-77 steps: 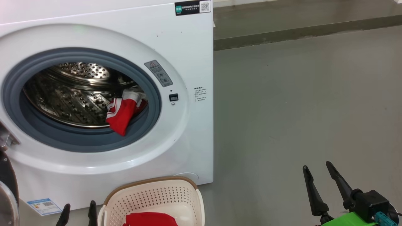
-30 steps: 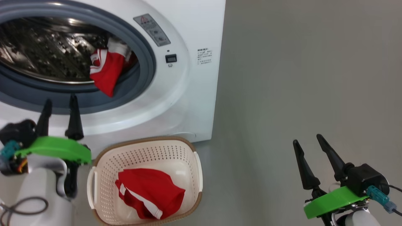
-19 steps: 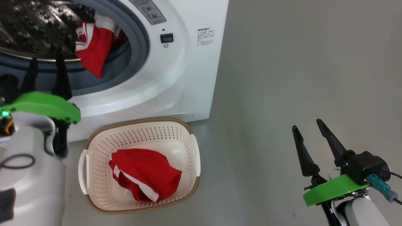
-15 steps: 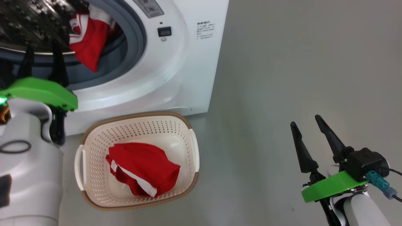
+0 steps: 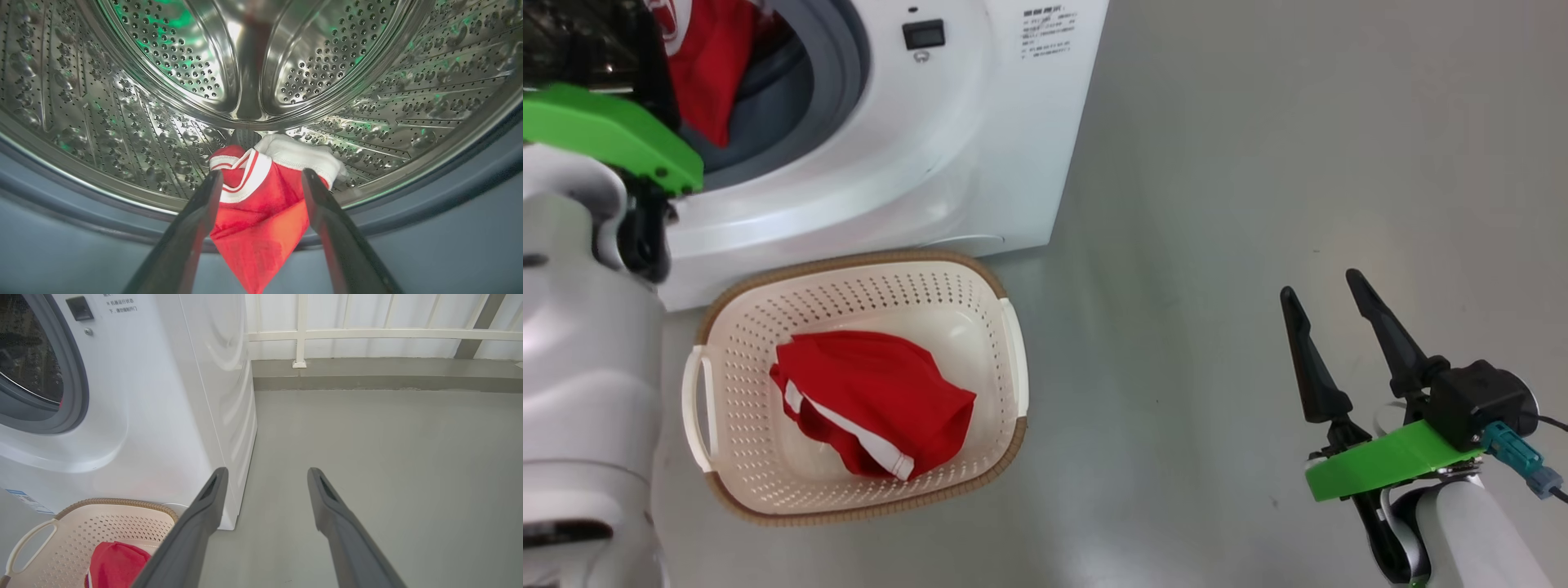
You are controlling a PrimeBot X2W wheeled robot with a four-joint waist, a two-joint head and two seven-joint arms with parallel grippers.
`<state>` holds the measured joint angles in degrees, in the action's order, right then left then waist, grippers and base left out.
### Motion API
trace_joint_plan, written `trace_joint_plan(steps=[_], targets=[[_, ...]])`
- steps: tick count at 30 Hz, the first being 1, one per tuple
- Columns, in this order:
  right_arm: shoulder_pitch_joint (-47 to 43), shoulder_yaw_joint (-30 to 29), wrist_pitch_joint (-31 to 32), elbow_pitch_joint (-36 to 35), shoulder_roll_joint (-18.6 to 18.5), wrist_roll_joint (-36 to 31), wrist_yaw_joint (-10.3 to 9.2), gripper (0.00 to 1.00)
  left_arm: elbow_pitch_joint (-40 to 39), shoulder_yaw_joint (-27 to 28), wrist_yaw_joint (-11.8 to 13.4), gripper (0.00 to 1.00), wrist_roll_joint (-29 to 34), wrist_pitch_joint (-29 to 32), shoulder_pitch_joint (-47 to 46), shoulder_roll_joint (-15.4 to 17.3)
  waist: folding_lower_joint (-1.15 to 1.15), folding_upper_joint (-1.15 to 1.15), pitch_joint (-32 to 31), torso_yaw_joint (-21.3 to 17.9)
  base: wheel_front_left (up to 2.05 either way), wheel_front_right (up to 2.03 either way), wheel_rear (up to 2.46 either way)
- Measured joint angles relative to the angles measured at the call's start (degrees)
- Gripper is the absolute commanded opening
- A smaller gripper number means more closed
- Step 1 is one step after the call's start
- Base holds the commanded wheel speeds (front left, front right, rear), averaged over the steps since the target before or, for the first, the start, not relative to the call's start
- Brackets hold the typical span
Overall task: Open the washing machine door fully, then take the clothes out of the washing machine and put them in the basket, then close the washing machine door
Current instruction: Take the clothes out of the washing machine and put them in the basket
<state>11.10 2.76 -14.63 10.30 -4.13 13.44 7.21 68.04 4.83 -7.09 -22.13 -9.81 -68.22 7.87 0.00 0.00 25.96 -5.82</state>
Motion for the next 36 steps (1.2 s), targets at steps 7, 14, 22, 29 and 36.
trace_joint_plan(steps=[7, 14, 22, 29, 36], targets=[[2.0, 0.6, 0.0, 0.4, 0.5, 0.0, 0.00, 1.00, 4.7, 2.4, 0.9, 1.00, -4.0, 7.2, -5.6, -0.7, 0.00, 0.00, 2.0, -0.1, 0.00, 0.00, 0.00], [3.6, 0.9, 0.0, 1.7, 0.8, 0.0, 0.00, 1.00, 6.4, 4.9, 2.8, 1.00, -7.6, 15.4, -7.8, -1.4, 0.00, 0.00, 3.4, -1.3, 0.00, 0.00, 0.00], [3.6, 1.0, 0.0, 2.6, 1.0, 0.0, 0.00, 1.00, 6.7, 4.4, 4.2, 1.00, -8.0, 18.2, -8.1, -1.0, 0.00, 0.00, 4.4, -2.4, 0.00, 0.00, 0.00], [4.5, 1.2, 0.0, 2.9, 1.1, 0.0, 0.00, 1.00, 6.8, 3.5, 4.6, 0.00, -7.6, 18.9, -8.0, -1.0, 0.00, 0.00, 4.9, -3.0, 0.00, 0.00, 0.00], [4.5, 1.1, 0.0, 3.1, 1.1, 0.0, 0.00, 1.00, 6.9, 2.7, 4.5, 0.00, -7.6, 17.6, -7.7, -1.3, 0.00, 0.00, 4.5, -2.7, 0.00, 0.00, 0.00]])
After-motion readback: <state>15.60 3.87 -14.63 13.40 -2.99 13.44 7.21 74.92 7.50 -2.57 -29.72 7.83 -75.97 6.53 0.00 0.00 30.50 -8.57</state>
